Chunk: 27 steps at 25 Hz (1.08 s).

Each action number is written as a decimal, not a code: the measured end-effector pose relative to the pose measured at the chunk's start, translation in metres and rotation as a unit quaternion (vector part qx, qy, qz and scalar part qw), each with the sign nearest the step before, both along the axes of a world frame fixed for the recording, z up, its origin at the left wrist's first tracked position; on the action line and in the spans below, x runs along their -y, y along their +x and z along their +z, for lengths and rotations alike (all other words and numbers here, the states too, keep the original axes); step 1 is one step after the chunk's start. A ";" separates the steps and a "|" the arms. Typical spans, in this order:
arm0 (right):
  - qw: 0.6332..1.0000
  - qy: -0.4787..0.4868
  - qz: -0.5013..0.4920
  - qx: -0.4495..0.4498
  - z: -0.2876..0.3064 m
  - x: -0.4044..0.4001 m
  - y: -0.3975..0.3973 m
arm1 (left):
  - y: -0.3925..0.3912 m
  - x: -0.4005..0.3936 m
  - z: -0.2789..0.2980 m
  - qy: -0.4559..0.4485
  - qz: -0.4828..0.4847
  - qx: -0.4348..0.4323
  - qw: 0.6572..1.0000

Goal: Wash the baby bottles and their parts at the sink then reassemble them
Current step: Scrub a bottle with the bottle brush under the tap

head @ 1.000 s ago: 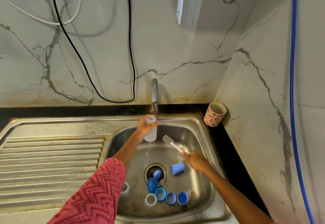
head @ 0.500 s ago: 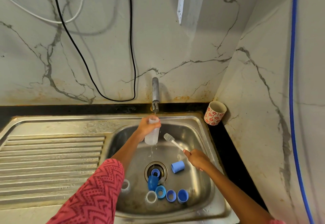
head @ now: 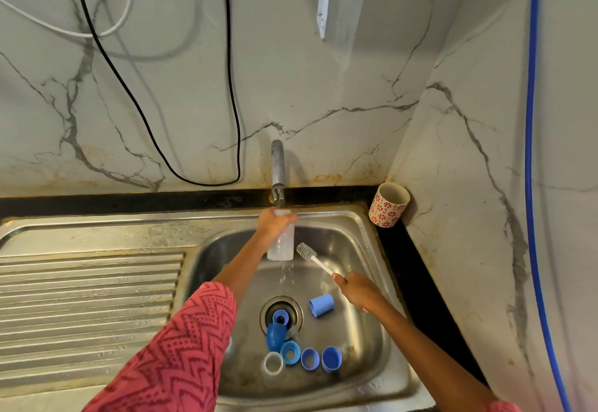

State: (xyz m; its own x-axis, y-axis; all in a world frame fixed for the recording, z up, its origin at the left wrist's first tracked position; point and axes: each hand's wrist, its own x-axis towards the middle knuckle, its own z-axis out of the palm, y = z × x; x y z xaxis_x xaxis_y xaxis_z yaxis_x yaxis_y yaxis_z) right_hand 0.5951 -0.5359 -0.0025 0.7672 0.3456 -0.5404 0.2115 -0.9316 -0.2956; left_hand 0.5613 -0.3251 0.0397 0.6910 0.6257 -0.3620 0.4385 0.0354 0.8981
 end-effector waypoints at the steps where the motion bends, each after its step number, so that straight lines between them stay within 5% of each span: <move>1: 1.000 -0.001 -0.002 0.000 -0.001 0.001 0.001 | 0.000 -0.004 -0.001 0.002 0.030 0.006 1.000; 17: 0.997 0.037 0.038 -0.050 0.000 -0.026 -0.007 | 0.028 -0.040 0.022 0.006 0.019 0.049 0.999; 25: 0.998 0.018 0.060 -0.031 0.003 -0.035 -0.013 | 0.024 -0.052 0.004 0.020 -0.084 -0.002 0.996; 27: 0.998 0.013 0.067 -0.009 0.008 -0.032 -0.011 | 0.013 -0.052 0.003 0.029 -0.042 -0.022 0.998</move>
State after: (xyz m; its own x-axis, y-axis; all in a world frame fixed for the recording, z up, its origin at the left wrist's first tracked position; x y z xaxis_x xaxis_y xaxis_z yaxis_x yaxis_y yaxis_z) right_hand 0.5841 -0.5038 0.0052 0.7043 0.4579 -0.5425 0.3276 -0.8876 -0.3239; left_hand 0.5743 -0.2731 0.0428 0.7268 0.5866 -0.3572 0.4762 -0.0556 0.8776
